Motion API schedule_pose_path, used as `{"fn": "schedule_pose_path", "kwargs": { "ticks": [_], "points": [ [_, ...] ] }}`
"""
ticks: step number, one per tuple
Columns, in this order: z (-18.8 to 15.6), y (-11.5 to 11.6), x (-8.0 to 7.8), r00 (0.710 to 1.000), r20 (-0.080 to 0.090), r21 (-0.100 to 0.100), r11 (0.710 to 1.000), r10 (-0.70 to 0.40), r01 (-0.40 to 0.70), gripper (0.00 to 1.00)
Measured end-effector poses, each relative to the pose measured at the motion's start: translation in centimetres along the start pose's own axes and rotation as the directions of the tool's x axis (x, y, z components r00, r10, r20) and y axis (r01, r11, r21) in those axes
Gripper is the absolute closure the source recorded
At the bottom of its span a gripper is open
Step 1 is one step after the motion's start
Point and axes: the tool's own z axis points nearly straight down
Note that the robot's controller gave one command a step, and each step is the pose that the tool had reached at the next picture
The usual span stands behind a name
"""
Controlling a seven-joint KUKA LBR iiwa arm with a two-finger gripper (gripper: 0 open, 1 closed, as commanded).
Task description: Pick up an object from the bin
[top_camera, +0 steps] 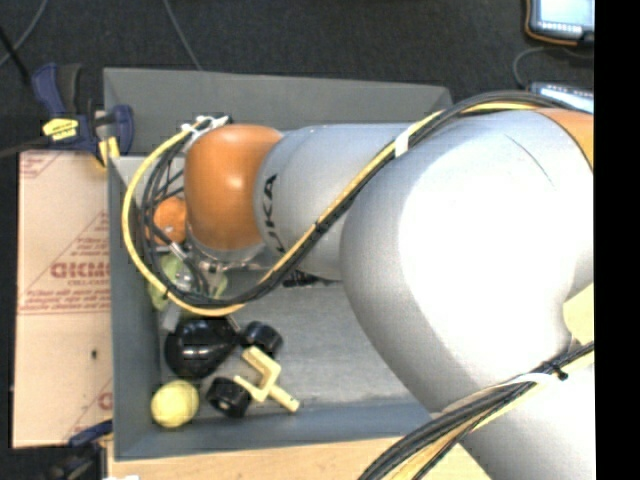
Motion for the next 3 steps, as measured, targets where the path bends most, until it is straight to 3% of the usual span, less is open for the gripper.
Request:
{"fn": "schedule_pose_path", "kwargs": {
  "ticks": [1, 3],
  "points": [
    [0.88, -0.46, -2.95, 1.0, -0.007, 0.006, 1.0, 0.027, -0.027, 1.0],
    [0.6, -0.46, -2.93, 1.0, -0.007, 0.005, 1.0, 0.027, -0.027, 1.0]
  ]
}}
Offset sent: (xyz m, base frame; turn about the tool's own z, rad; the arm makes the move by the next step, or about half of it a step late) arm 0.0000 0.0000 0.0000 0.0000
